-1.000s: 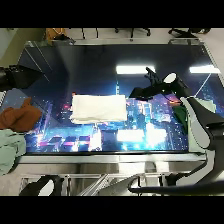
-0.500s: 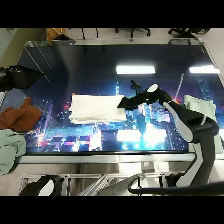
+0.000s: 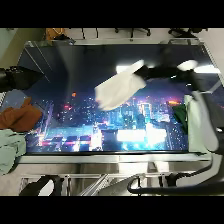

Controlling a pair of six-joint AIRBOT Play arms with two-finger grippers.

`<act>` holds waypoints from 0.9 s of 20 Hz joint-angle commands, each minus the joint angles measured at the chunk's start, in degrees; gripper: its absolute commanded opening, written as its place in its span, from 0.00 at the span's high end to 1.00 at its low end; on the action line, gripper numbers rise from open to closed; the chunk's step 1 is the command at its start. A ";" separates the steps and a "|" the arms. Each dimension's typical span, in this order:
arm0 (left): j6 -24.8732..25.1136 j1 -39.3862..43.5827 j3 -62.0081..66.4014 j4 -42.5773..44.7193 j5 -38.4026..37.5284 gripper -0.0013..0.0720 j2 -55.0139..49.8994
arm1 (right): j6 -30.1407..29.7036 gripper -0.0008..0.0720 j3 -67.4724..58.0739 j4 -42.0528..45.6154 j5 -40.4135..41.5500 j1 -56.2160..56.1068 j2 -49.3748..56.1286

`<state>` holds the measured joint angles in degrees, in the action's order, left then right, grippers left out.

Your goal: Fold the shirts.

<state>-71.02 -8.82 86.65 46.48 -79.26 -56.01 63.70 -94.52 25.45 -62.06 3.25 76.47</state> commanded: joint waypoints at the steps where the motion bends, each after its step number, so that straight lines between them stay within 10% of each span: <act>1: 0.07 -0.04 -0.02 0.00 -1.25 0.97 0.00 | 4.68 0.96 -2.21 -0.55 -0.15 13.75 -7.50; 11: 1.62 -0.04 -0.04 0.35 -1.70 0.97 0.00 | 37.44 0.96 -2.19 29.07 -24.57 45.11 -15.30; 18: 2.03 -0.02 -0.04 0.35 -1.68 0.97 0.00 | 40.28 0.96 -0.70 52.28 -42.93 49.09 -18.36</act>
<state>-69.34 -8.82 86.63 46.83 -80.99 -56.01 101.69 -96.16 67.05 -95.79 50.98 58.85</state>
